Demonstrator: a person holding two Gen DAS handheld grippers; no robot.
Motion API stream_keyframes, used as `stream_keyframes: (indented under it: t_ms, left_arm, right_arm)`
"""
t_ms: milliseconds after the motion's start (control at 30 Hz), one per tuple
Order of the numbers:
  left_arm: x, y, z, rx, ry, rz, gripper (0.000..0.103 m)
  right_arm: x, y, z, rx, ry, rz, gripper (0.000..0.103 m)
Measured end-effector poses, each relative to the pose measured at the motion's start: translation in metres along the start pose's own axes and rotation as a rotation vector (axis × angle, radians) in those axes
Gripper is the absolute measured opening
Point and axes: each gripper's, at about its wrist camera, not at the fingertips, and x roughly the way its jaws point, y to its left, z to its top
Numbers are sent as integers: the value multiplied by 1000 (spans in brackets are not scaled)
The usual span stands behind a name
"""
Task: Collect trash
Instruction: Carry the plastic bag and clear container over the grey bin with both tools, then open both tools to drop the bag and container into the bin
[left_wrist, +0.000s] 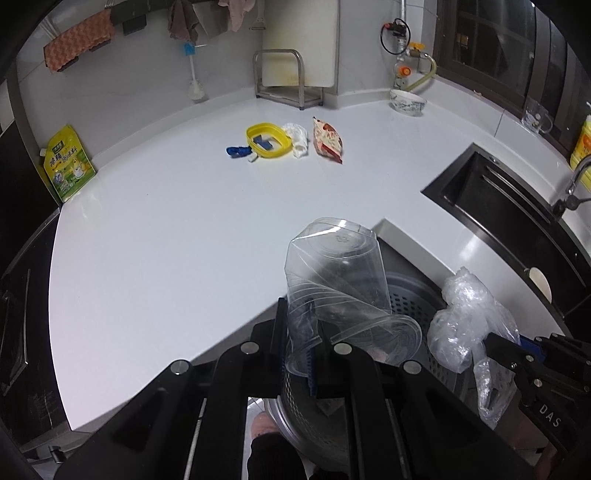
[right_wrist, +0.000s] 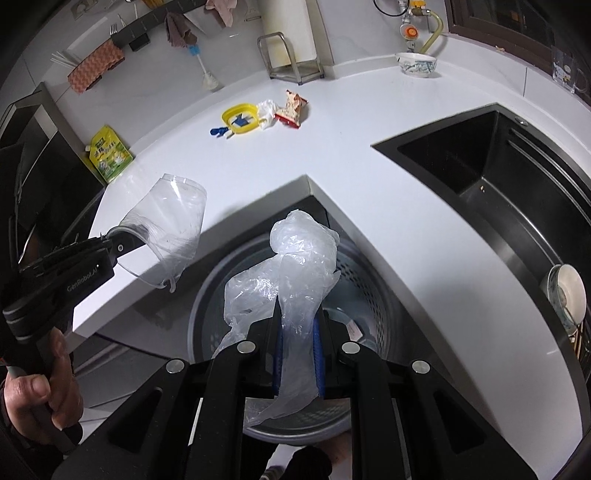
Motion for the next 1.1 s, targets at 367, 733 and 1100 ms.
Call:
stream_keyframes:
  t_ms: [367, 733, 1100]
  left_arm:
    - [28, -11, -35, 29, 103, -12, 10]
    - [58, -16, -55, 46, 171, -12, 10]
    - [67, -15, -55, 26, 184, -7, 23]
  right_arm:
    - [26, -7, -25, 18, 78, 1, 13]
    - [58, -14, -38, 51, 139, 1, 13]
    - [71, -17, -36, 63, 162, -9, 14]
